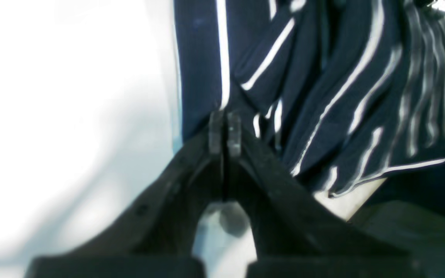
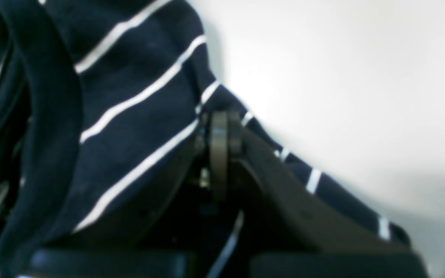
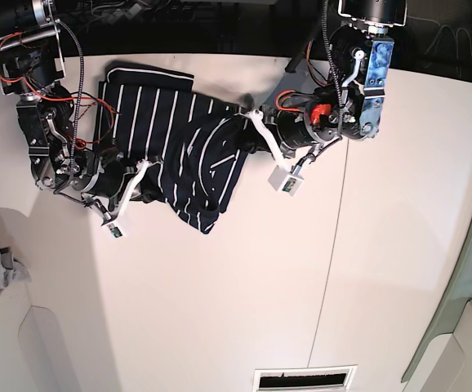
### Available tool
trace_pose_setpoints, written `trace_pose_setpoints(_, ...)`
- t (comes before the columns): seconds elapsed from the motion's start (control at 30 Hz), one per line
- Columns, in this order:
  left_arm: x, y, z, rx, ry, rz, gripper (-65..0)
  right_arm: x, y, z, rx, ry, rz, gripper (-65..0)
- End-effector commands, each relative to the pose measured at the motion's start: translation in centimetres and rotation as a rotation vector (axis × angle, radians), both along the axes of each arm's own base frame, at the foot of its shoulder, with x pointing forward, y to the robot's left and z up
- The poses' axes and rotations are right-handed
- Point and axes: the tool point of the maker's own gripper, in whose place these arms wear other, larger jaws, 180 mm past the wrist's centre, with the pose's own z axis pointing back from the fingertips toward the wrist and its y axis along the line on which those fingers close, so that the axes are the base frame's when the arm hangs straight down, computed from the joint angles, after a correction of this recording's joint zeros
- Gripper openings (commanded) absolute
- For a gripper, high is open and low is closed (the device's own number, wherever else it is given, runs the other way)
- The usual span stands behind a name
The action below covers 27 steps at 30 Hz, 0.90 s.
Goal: Layout the t-shirt on the table in an organized manner, then fold the t-shirt properly
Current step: 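Release the right gripper and grasp the folded bundle edge with the left gripper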
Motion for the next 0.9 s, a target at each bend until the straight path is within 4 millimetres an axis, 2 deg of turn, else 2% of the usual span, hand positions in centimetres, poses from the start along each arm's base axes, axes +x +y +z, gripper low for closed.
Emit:
trace_pose_setpoints(0.0,1.1,-0.6,2.2,-0.049,-0.07,0.002,-65.0,1.5,-0.1,1.5,0.021,-0.047,-0.013,-65.0)
trace_pose_setpoints(0.2,0.3,-0.6,6.3,-0.043,-0.2,0.003,-65.0,3.3,-3.0,3.3,0.047,-0.095,-0.123,-65.0)
trace_pose_setpoints(0.37,-2.3,-0.8,8.6,-0.063,-0.246,0.0,-65.0,5.0,-6.5,5.0,0.061,-0.139,-0.231,-65.0)
trace_pose_setpoints(0.47,-4.5,-1.9,9.7,-0.082,-0.28,-0.073,-65.0,5.2,-8.0,5.4,0.054,-0.149,-0.249,-65.0)
trace_pose_setpoints(0.6,-6.7,-3.5,8.2,-0.066,-0.231,-0.137,-65.0,5.1,-9.3,5.6,0.029,-0.152,-0.255,-65.0)
trace_pose_setpoints(0.7,-7.8,-5.0,6.6,-0.06,-0.198,-0.186,-65.0,5.0,-9.4,5.5,0.027,-0.148,-0.254,-65.0)
trace_pose_setpoints(0.87,-7.8,-6.5,4.3,-0.065,-0.171,-0.221,-65.0,4.8,-8.7,5.1,0.03,-0.126,-0.245,-65.0)
